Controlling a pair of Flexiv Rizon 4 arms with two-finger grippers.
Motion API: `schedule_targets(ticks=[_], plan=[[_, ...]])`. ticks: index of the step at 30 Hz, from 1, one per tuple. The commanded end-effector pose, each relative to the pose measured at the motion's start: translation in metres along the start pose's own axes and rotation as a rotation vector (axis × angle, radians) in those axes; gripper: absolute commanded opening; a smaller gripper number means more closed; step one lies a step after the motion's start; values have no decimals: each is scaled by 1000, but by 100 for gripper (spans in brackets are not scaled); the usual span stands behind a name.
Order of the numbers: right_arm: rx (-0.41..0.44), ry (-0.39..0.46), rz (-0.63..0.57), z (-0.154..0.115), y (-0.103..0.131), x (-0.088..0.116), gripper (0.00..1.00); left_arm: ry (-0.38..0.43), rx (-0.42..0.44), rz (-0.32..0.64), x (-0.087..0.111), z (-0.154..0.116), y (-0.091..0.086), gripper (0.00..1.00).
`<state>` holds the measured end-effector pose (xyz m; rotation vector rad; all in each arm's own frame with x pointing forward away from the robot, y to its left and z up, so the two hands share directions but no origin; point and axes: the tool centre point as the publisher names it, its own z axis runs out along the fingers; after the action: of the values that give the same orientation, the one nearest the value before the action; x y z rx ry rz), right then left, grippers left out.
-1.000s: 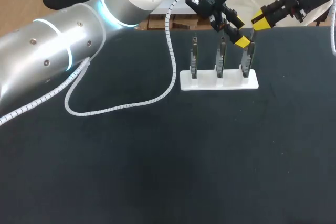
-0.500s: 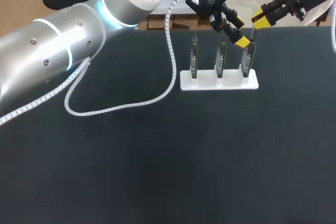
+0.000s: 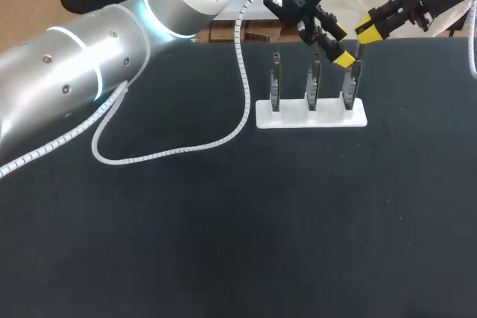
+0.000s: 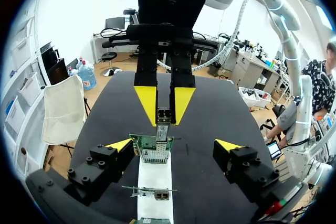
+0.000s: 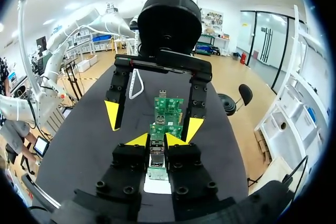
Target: Pick up the optical module with the left hand, and insert it into the network port with the right hand.
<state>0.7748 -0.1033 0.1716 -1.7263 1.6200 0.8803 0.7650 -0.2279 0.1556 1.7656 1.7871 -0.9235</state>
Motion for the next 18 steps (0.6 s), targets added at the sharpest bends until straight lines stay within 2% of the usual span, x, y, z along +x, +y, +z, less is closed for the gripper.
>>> schedule_targets(ticks=[1,18], plan=[[3,1,1,3,1,2,0,4,6,1,-1,0,3,100],[27,6,-1,1,-1,-2,0,4,6,1,-1,0,3,100]])
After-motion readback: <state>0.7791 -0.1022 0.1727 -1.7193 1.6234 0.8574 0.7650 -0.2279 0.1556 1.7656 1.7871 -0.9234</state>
